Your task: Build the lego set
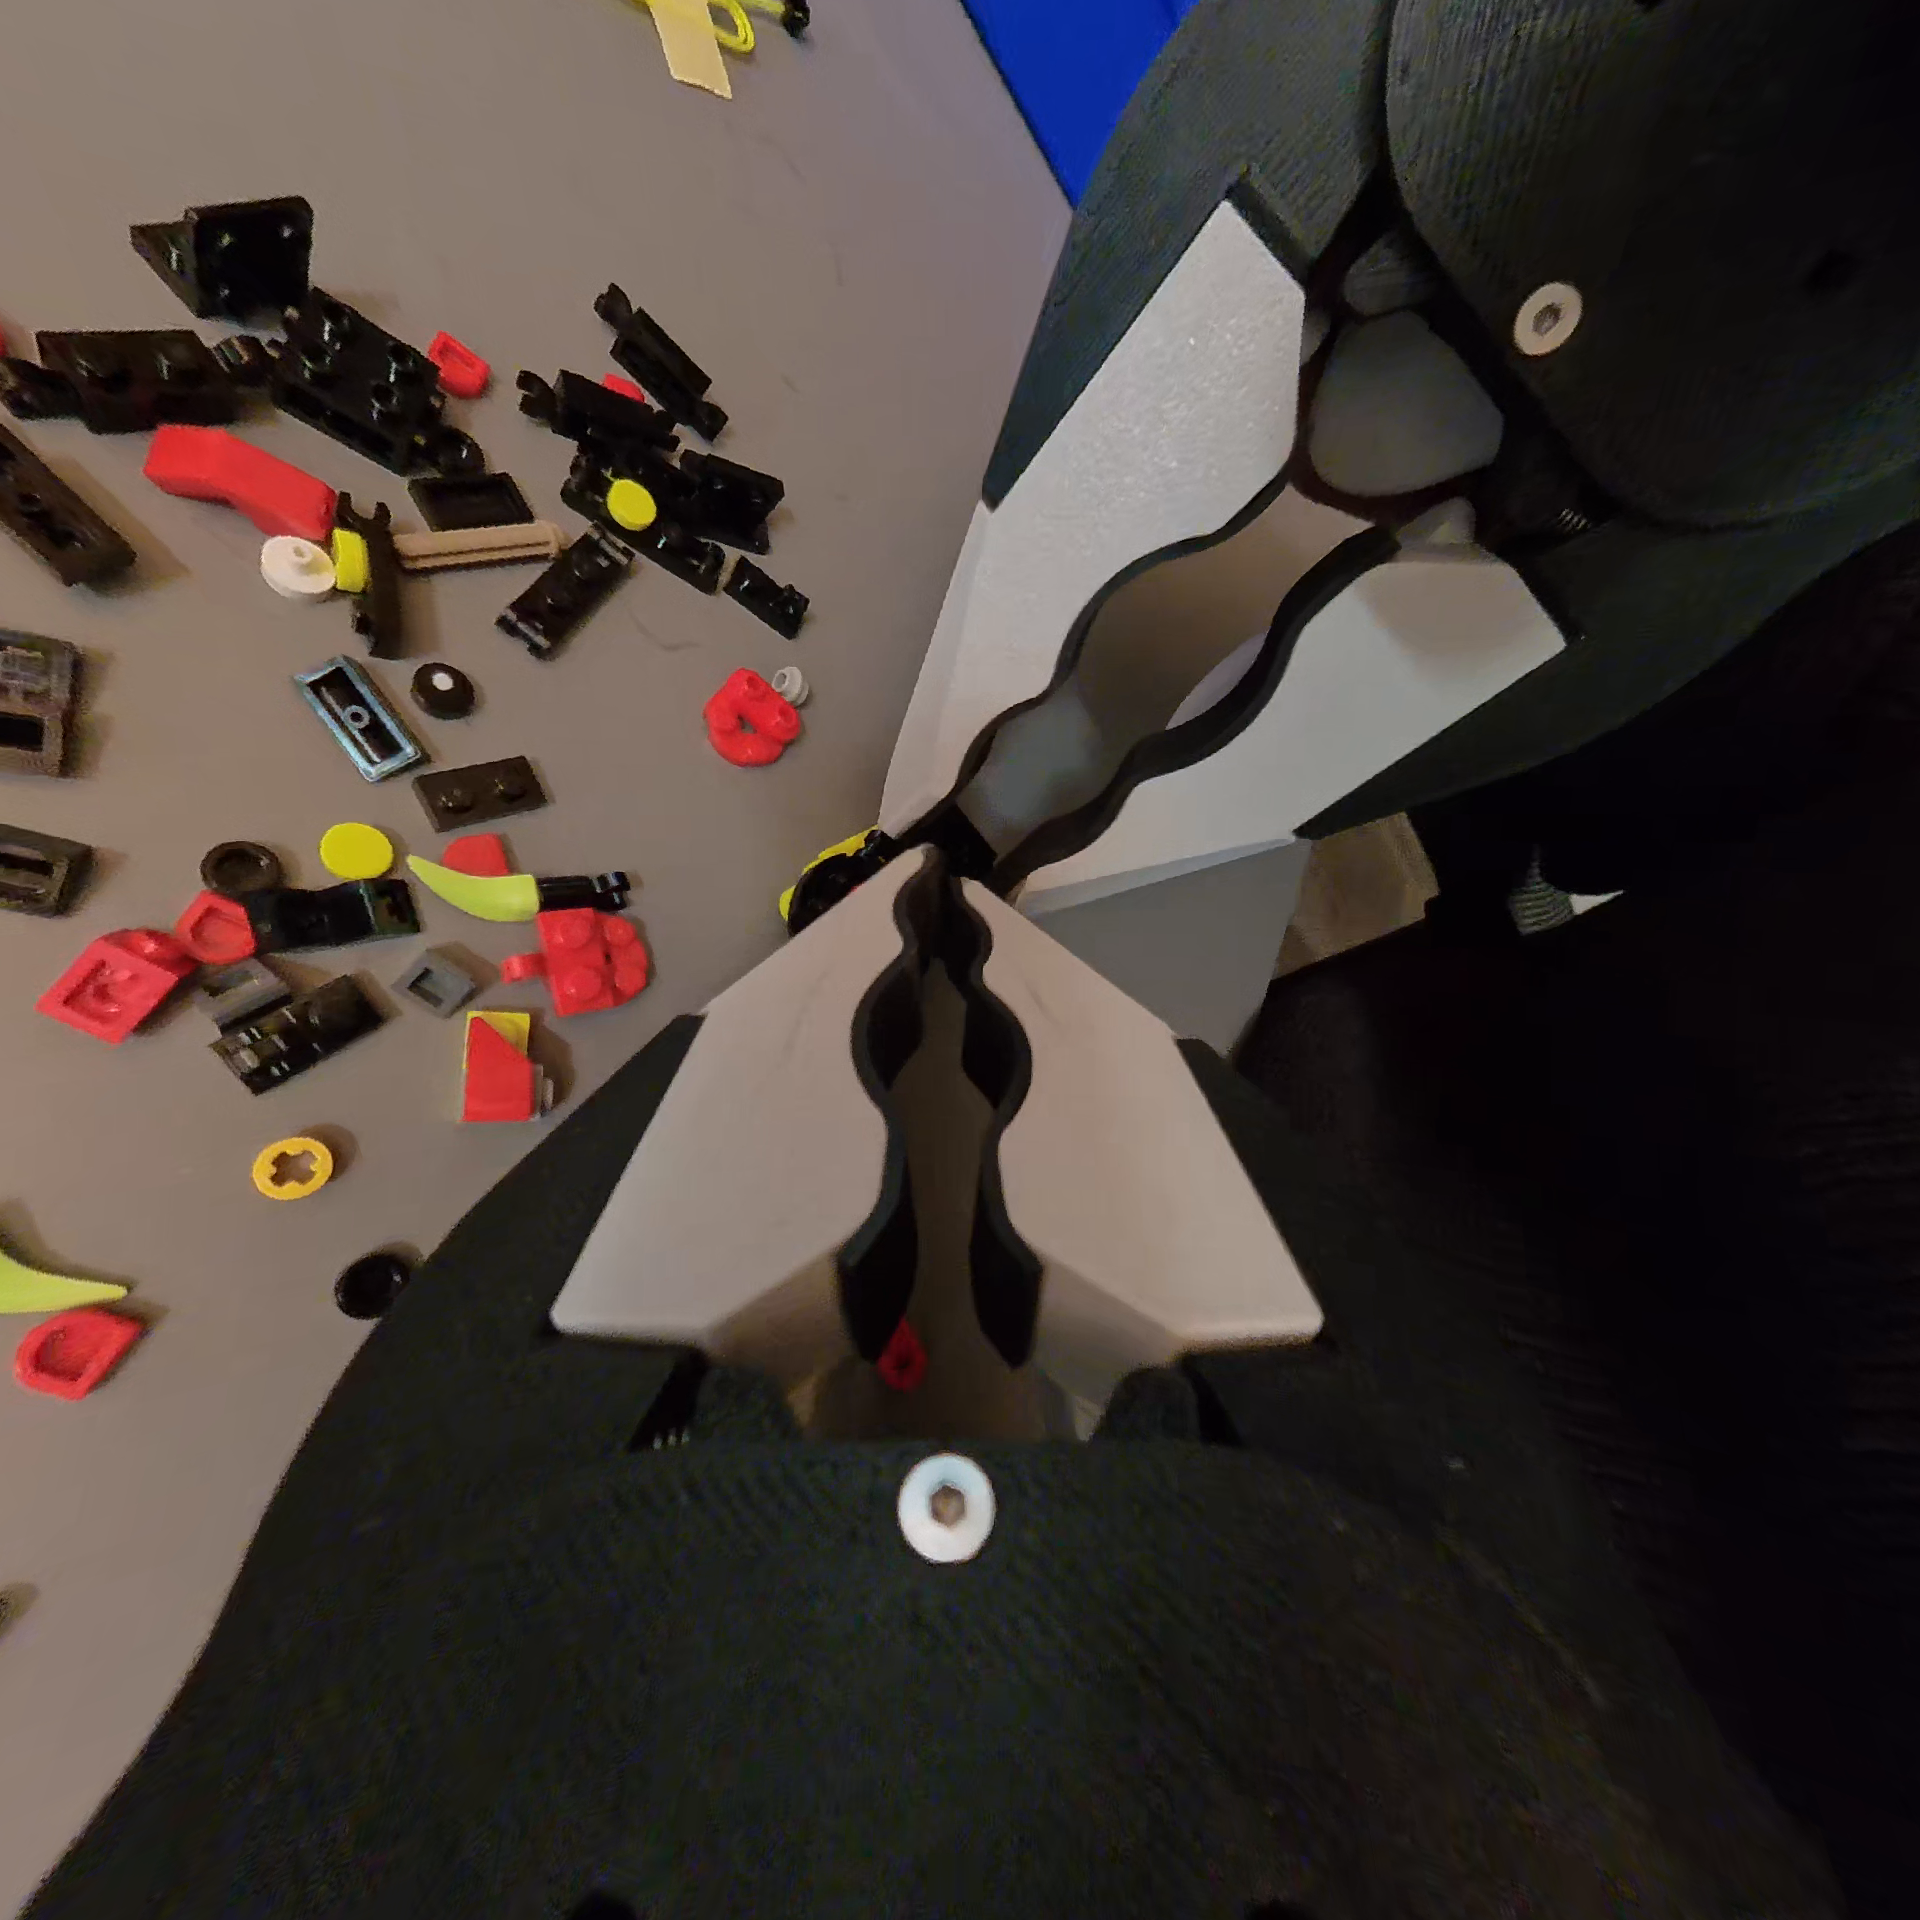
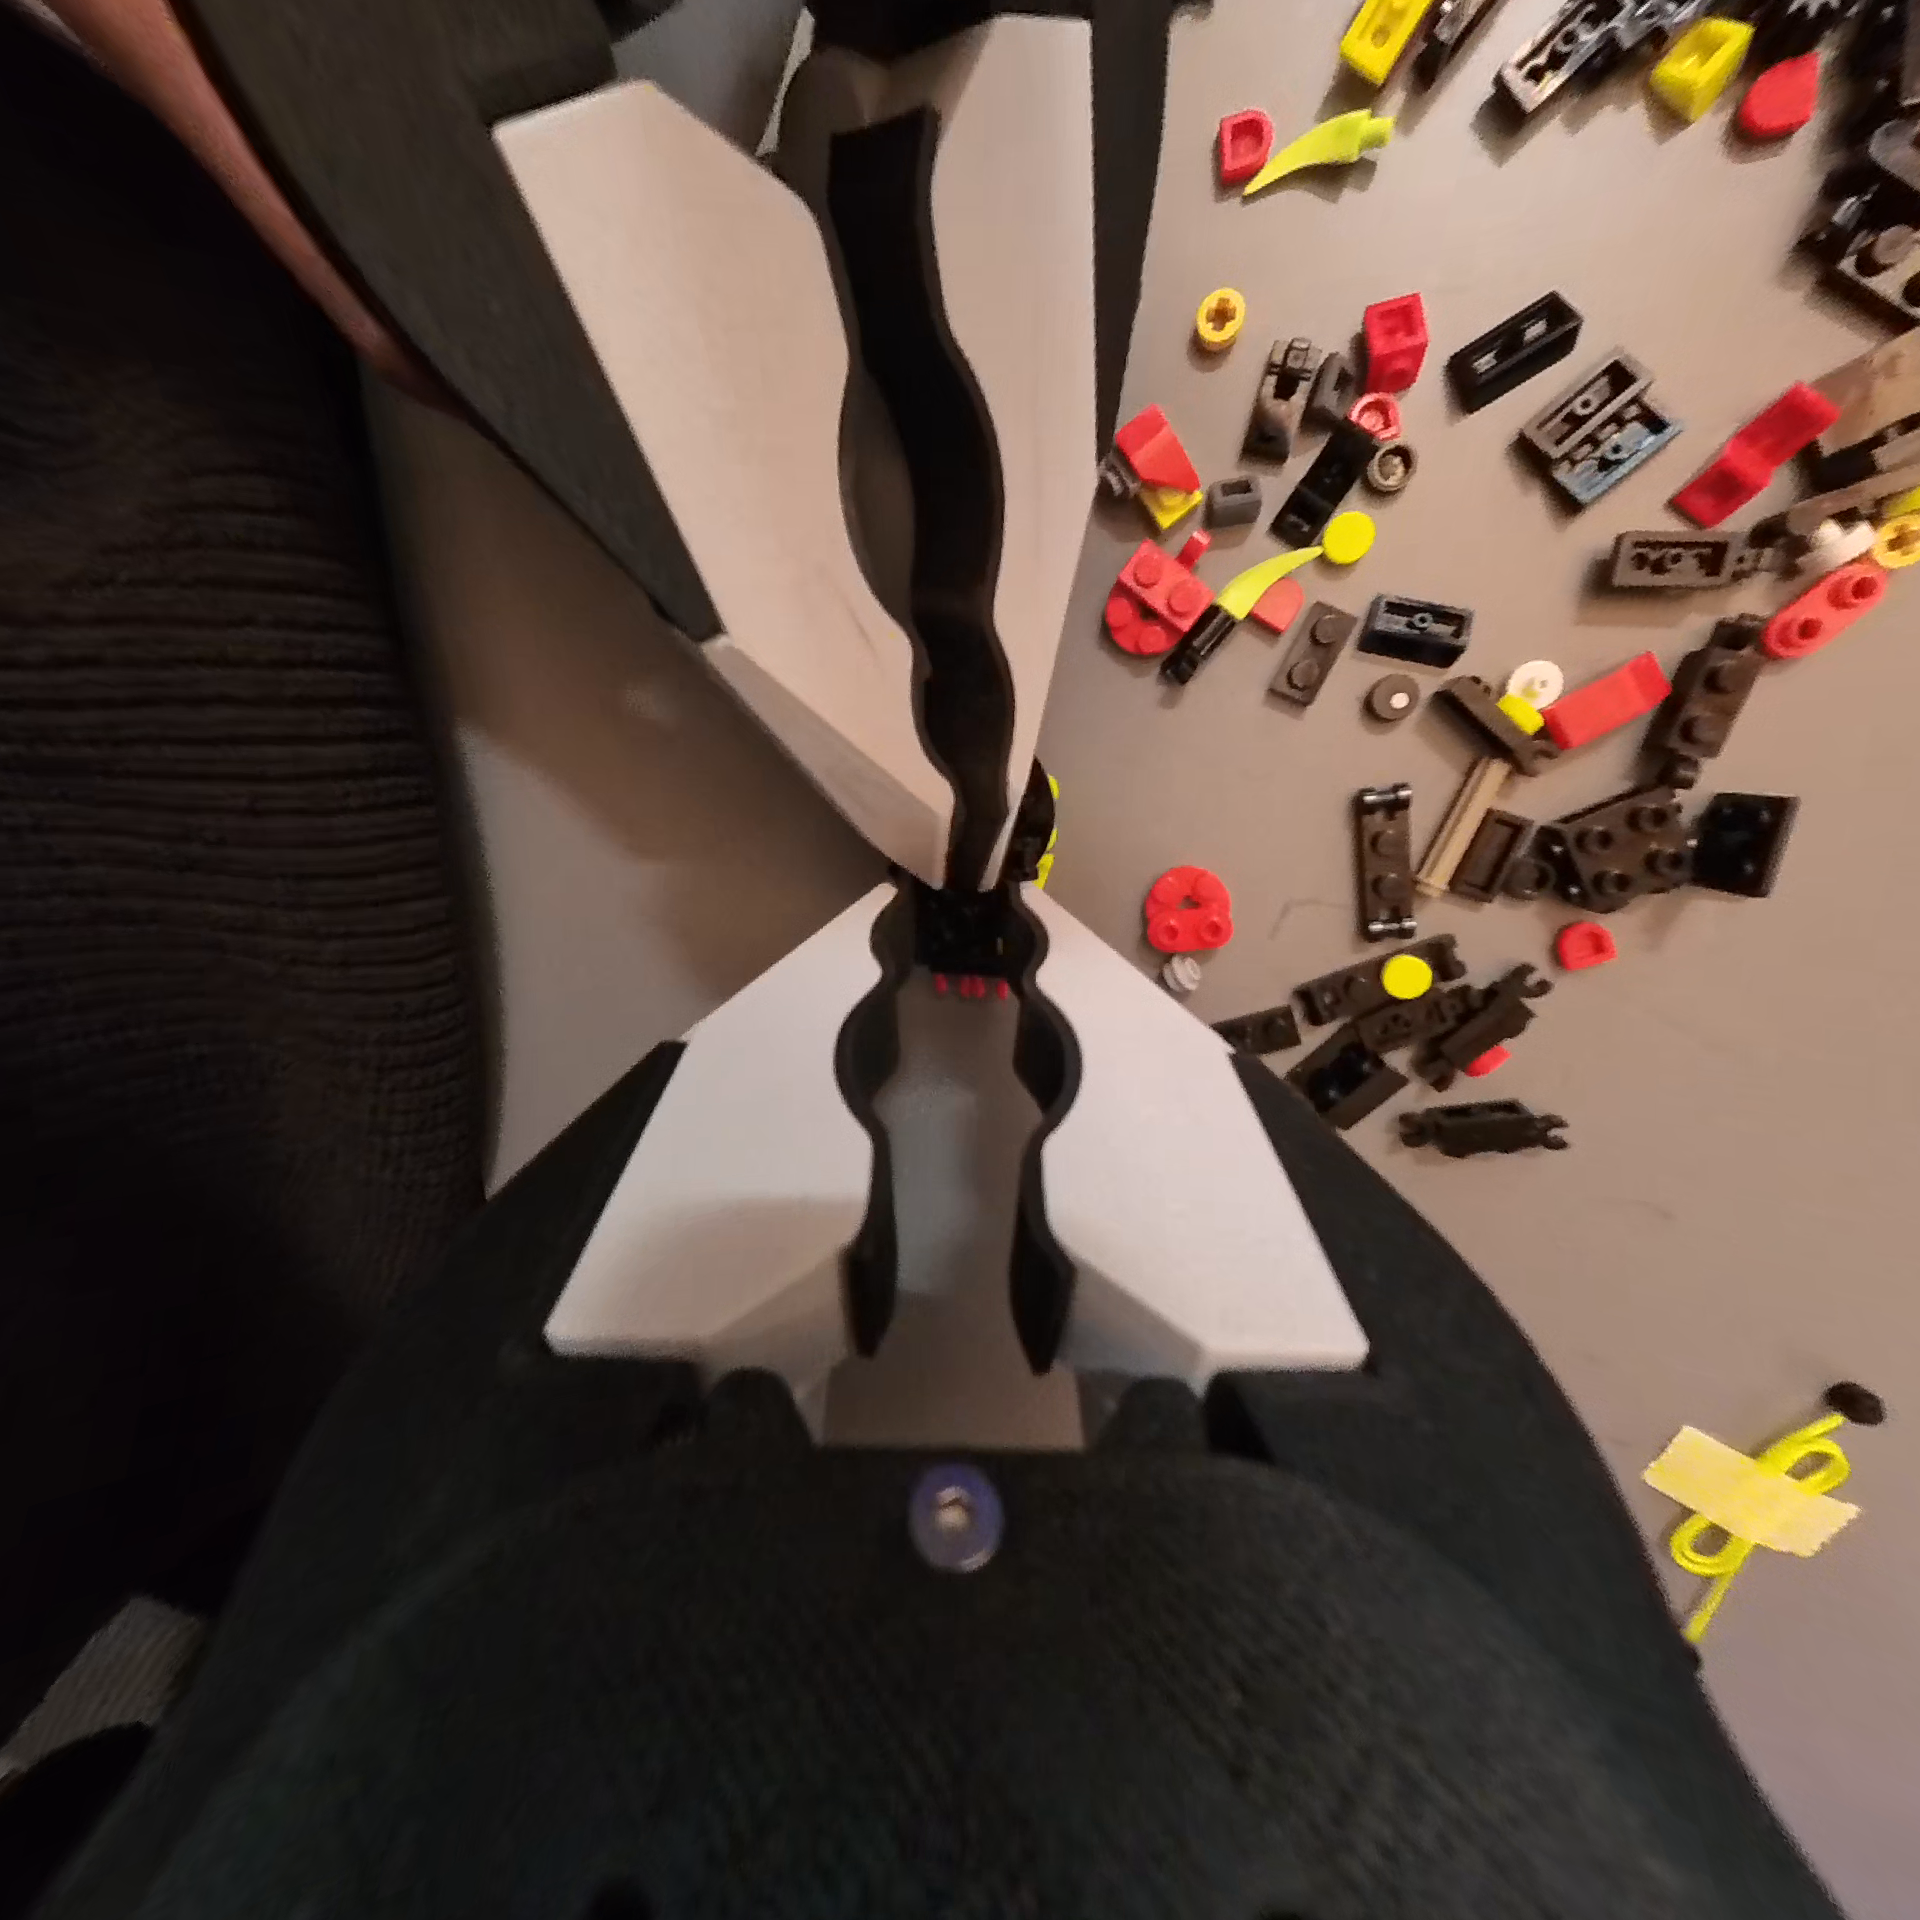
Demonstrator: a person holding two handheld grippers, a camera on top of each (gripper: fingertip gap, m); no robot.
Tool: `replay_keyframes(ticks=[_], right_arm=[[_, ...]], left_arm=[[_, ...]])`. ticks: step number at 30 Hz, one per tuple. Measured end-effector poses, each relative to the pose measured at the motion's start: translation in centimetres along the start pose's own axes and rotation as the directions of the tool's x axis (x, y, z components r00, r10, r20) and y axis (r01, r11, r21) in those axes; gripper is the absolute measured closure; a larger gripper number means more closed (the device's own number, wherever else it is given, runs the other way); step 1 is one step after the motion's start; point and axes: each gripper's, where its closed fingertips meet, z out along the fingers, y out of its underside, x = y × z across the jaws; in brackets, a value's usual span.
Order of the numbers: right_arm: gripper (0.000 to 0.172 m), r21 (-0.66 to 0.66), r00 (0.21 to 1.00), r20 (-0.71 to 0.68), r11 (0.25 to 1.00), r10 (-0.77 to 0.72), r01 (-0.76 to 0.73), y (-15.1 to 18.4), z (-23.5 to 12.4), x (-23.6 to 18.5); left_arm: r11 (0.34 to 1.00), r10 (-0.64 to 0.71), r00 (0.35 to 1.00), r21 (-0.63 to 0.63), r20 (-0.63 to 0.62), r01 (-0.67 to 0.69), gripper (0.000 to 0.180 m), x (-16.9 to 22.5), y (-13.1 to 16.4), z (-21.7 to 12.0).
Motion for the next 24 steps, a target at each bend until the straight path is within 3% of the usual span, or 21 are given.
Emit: replay_keyframes(ticks=[5,11,24], right_arm=[[0.156,0.043,1.0,-0.017,0.999,-0.007,0.008,-0.1,0.0,0.0],[0.157,0.03,0.999,-0.031,0.999,-0.025,0.026,-0.1,0.0,0.0],[0.156,0.042,1.0,0.009,0.999,0.007,-0.007,-0.1,-0.1,0.0]], left_arm=[[0.996,-0.092,0.988,-0.007,-0.123,0.092,0.177,0.6,0.2,-1.2],[0.996,0.086,0.994,-0.033,0.068,-0.084,0.177,-2.0,0.7,-2.2],[0.999,0.047,0.998,-0.026,0.044,-0.046,0.179,-2.1,0.6,-2.1]])
